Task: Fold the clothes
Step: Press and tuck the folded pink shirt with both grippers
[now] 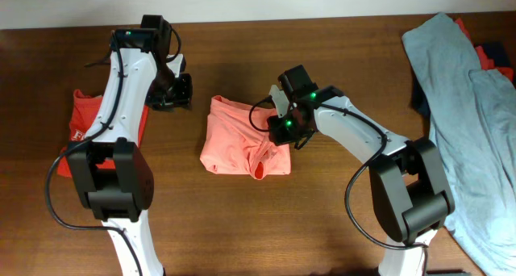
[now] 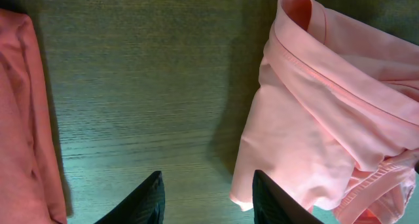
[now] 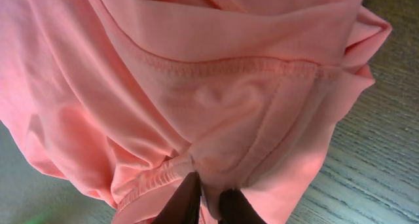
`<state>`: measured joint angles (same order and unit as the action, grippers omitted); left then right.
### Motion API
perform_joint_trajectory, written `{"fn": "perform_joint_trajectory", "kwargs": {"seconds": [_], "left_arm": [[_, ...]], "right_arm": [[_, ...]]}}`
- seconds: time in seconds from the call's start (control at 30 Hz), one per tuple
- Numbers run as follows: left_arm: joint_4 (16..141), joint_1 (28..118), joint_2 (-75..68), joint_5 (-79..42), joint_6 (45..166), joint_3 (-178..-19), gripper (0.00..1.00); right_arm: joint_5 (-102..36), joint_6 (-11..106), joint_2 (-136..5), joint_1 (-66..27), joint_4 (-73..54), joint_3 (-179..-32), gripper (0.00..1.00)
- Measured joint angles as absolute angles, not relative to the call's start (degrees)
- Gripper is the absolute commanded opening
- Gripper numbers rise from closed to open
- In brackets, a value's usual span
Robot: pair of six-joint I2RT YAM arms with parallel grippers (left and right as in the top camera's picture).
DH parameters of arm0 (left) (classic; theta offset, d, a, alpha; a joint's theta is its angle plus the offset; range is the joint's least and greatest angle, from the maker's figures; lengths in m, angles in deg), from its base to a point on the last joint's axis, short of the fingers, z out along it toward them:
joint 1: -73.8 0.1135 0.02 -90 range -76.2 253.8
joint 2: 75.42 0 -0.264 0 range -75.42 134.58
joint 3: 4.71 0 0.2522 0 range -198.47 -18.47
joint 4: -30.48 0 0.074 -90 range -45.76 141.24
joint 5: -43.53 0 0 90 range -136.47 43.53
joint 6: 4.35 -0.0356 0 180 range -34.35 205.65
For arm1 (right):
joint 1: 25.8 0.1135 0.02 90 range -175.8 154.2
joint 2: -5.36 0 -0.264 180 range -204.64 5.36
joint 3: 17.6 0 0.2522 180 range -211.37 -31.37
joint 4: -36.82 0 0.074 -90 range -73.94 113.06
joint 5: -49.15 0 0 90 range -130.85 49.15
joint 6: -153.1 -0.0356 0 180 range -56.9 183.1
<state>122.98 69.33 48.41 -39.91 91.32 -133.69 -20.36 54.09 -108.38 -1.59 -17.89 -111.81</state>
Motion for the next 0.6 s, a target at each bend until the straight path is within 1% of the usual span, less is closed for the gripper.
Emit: {"fn": "perform_joint_trajectory", "kwargs": {"seconds": [0.1, 0.23, 0.4, 0.43, 0.5, 0.53, 0.57, 0.6], "left_arm": [[123.0, 69.3, 48.4, -39.9, 91.3, -133.7, 0.44], [123.0, 69.3, 48.4, -39.9, 91.3, -133.7, 0.44], [123.0, 69.3, 48.4, -39.9, 91.3, -133.7, 0.44], [123.0, 69.3, 48.4, -39.9, 91.3, -133.7, 0.44], [123.0, 69.3, 48.4, -39.9, 91.3, -133.7, 0.44], [123.0, 69.3, 48.4, -39.9, 91.3, -133.7, 0.43], [123.0, 69.3, 48.4, -39.9, 91.3, -133.7, 0.43], [123.0, 69.3, 48.4, -39.9, 91.3, -133.7, 0.44]], "right_arm": [[-20.5, 54.3, -108.4, -1.6, -19.2, -112.1, 0.05], [-22.7, 54.1, -108.4, -1.6, -22.7, -114.7, 0.05], [-27.5, 54.1, -108.4, -2.1, -25.8, -122.0, 0.05], [-28.2, 54.1, -108.4, -2.4, -25.8, -123.2, 0.08], [-29.5, 54.1, -108.4, -3.5, -25.5, -125.4, 0.10], [-29.9, 54.3, -108.4, -4.3, -25.4, -126.0, 0.15], [-30.4, 54.1, -108.4, -5.1, -25.4, -126.3, 0.23], [-30.9, 54.1, -108.4, -6.1, -25.7, -126.3, 0.37]]}}
